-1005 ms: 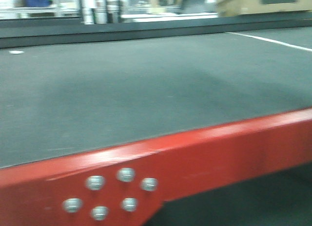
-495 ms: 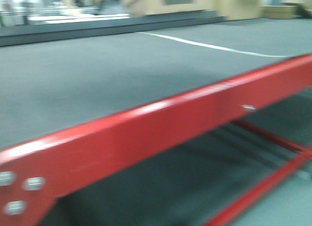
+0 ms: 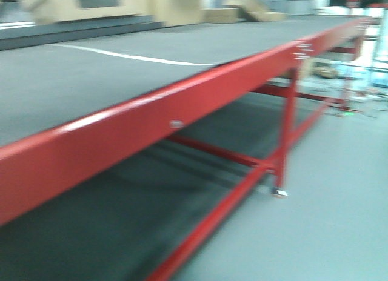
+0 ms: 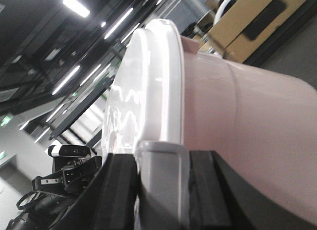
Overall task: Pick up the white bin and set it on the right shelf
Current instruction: 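Turn the base away from the table carrying the bin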
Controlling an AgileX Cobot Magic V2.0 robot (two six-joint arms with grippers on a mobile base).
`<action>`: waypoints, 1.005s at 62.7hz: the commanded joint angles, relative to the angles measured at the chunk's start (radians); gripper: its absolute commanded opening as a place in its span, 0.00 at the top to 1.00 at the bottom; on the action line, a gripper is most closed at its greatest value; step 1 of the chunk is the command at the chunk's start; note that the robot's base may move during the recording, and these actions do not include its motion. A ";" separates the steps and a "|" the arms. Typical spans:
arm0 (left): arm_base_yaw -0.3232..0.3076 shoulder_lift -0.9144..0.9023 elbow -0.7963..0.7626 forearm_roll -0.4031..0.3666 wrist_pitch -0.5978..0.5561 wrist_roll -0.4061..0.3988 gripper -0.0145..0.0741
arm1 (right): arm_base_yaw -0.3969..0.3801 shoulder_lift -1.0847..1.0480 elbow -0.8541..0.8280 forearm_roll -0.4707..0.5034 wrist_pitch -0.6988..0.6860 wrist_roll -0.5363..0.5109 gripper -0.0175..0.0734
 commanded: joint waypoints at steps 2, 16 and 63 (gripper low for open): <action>-0.058 -0.055 -0.037 -0.107 0.216 0.011 0.94 | 0.037 -0.047 -0.038 0.137 0.235 -0.007 0.54; -0.058 -0.055 -0.037 -0.107 0.216 0.011 0.94 | 0.037 -0.047 -0.038 0.137 0.235 -0.007 0.54; -0.058 -0.055 -0.037 -0.107 0.216 0.011 0.94 | 0.037 -0.047 -0.038 0.137 0.232 -0.007 0.54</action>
